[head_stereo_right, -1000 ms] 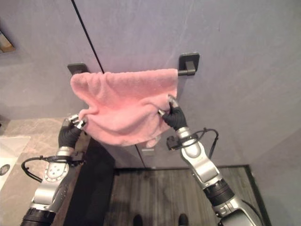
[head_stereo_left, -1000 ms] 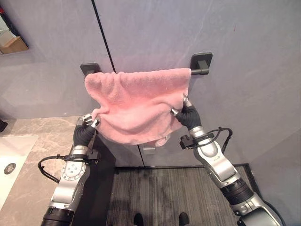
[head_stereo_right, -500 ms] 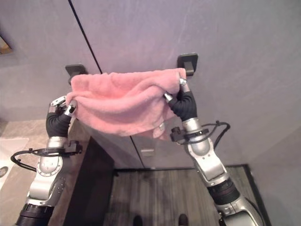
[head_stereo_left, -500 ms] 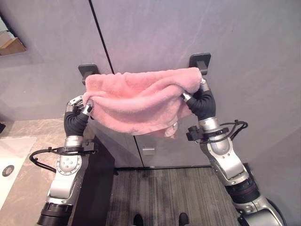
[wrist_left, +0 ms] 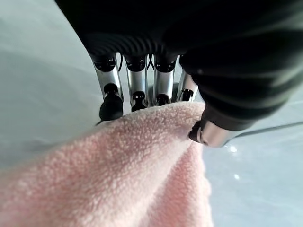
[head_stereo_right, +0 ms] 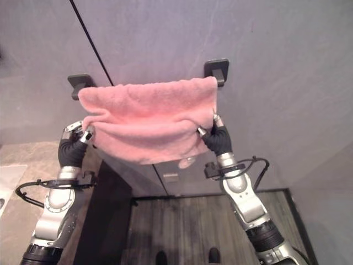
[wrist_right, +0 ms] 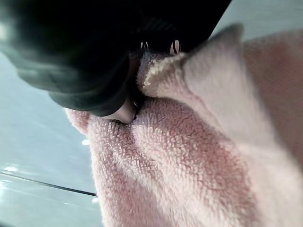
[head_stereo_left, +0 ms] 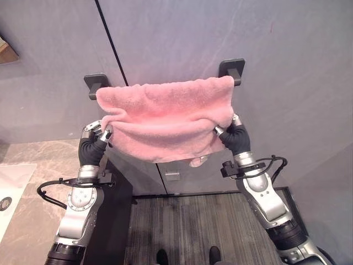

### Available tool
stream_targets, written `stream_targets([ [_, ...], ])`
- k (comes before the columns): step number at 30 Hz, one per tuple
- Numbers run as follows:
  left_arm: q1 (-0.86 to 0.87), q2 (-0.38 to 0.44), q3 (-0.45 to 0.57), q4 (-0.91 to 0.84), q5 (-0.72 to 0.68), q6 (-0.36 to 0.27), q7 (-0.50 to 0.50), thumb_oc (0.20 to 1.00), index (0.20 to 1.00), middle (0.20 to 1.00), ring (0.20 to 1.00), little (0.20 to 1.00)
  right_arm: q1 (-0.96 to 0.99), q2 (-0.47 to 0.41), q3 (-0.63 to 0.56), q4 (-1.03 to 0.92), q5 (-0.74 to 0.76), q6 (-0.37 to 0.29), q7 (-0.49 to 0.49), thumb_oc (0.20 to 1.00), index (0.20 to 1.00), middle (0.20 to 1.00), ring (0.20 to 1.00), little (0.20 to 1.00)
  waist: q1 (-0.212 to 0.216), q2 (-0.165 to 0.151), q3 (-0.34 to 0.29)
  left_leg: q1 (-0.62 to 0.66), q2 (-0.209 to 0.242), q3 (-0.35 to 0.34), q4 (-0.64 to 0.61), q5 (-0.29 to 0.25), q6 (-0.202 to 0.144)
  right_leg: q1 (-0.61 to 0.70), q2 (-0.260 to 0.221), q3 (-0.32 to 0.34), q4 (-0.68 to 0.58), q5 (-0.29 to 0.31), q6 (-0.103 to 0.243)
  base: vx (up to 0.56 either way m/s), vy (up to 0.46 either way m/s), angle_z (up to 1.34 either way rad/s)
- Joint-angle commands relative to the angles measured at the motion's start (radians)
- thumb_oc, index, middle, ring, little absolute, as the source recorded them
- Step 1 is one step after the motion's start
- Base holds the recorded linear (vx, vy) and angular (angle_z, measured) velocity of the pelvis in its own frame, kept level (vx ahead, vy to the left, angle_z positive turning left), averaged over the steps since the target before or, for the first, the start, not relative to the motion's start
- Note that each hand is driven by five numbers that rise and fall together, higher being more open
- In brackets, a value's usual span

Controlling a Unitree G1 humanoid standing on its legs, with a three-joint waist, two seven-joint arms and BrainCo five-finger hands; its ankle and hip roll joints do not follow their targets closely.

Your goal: Put brush and paste in cup on sink, flatten towel.

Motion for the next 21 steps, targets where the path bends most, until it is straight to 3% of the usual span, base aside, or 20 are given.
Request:
stream_targets([
  [1,-0.034,0.054,-0.004,0.055,-0.005,-0.036,-0.014,0.2,0.2,0.2,0.2,0.2,-0.028,0.027,-0.001,-0.023,0.026,-0.03,0.02,0.2,0.2,0.2,0.2,0.2,-0.001,-0.035,-0.034,-0.032,0.029,0.004,0.003,0.045,-0.044,0.029,-0.088,-0.018,0.0,0.007,0.057,0.0,0.0,0.0],
  [8,-0.039,0.027,-0.054,0.192,0.0,-0.01,-0.02,0.2,0.2,0.2,0.2,0.2,-0.028,0.042,0.039,0.063,0.022,-0.009,0.026,0.2,0.2,0.2,0.2,0.2,0.0,-0.034,-0.033,-0.036,0.031,-0.003,0.003,0.048,-0.046,0.031,-0.083,-0.025,0.0,0.006,0.056,0.0,0.0,0.0],
  [21,-0.038,0.008,-0.094,0.261,-0.011,0.012,-0.046,0.2,0.2,0.2,0.2,0.2,-0.012,0.048,0.058,0.098,0.022,0.004,0.04,0.2,0.2,0.2,0.2,0.2,-0.005,-0.033,-0.031,-0.039,0.033,-0.002,0.003,0.049,-0.046,0.028,-0.084,-0.027,0.0,0.008,0.056,0.0,0.0,0.0],
])
